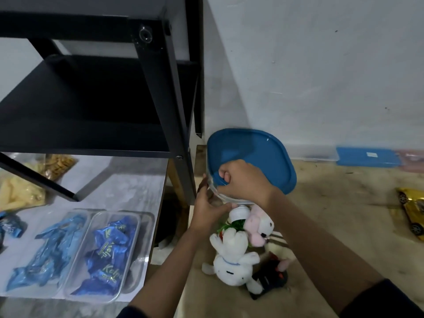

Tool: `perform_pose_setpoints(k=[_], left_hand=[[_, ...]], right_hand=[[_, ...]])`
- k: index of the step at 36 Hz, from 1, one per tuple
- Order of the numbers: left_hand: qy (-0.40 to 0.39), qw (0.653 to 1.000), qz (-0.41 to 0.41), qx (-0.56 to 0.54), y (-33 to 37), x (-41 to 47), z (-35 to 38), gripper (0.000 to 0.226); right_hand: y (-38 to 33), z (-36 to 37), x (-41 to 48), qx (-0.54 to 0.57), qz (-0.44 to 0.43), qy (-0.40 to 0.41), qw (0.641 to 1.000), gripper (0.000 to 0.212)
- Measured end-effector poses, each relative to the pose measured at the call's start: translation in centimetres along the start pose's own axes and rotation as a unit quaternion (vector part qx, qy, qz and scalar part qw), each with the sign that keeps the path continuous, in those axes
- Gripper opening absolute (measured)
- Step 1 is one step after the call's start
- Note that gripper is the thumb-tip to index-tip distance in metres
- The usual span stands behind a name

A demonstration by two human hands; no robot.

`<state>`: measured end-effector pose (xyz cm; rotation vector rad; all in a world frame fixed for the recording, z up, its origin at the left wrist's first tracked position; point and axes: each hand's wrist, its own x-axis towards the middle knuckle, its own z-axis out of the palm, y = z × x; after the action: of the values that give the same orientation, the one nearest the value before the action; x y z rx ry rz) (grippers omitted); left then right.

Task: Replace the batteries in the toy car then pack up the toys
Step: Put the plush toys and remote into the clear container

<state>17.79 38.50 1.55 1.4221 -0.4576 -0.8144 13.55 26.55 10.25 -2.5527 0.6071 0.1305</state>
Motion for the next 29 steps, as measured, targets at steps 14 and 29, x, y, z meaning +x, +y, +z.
perform_pose_setpoints(k=[14,29], left_hand=[[0.013,0.994,0.048,0.099,0.5,0.3,1.2,0.064],[0.115,0.979,-0.006,0.171,-2.2,0.5,2.7,0.083]], right_hand=[[2.7,-6.9,-7.2,0.027,0.073,0.106,0.991,0.012],[20.4,-4.0,-18.2,0.099,0.203,0.177,0.958,0.022]])
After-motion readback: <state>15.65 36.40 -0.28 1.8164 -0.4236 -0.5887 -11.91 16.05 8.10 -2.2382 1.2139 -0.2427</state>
